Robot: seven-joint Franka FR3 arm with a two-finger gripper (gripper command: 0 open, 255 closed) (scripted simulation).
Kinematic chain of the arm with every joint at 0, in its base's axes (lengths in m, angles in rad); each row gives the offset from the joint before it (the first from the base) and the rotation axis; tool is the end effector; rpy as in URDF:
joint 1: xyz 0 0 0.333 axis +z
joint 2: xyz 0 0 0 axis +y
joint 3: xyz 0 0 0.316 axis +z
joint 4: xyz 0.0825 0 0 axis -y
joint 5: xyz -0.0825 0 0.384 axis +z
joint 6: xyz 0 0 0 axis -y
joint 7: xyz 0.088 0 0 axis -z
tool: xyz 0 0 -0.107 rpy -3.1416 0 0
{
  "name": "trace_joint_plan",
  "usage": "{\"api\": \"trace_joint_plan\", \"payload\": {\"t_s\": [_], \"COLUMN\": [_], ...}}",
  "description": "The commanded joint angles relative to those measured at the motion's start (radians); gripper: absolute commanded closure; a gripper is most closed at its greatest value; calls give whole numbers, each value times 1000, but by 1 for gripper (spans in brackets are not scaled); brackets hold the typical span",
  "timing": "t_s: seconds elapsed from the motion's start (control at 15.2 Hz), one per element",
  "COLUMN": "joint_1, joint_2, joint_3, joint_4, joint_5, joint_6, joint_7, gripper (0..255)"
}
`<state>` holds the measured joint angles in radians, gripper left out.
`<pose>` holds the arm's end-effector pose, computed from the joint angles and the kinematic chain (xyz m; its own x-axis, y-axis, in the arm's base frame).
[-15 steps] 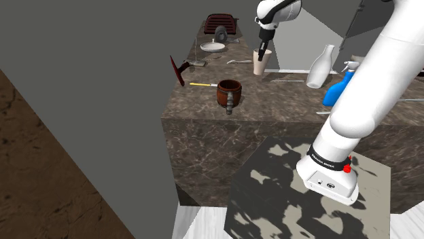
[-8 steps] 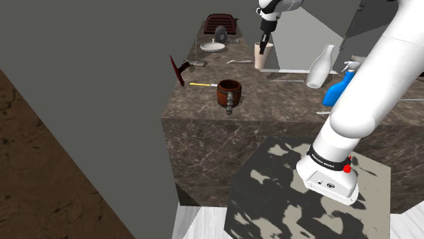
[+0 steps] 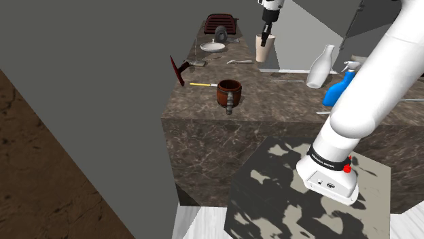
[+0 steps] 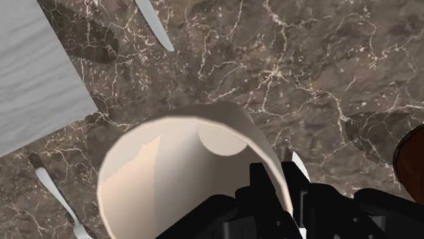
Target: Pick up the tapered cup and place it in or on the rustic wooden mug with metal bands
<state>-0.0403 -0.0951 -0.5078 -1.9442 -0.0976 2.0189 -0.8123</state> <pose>0.4634 -0.2991 0.5319 0.9518 0.2978 0.0737 0.2850 -0.9472 0.1465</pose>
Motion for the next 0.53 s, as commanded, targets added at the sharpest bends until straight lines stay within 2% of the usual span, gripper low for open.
{"api": "trace_joint_plan", "payload": {"t_s": [0.0,0.26,0.46], "joint_1": [1,2,29], "joint_2": [-3,-5,-77], "joint_3": [2,4,53], "joint_4": [25,66,7], "joint_5": [-1,0,-42], "joint_6": [-27,-71,-84], "joint_7": [1,0,88], "gripper": [255,255,255]}}
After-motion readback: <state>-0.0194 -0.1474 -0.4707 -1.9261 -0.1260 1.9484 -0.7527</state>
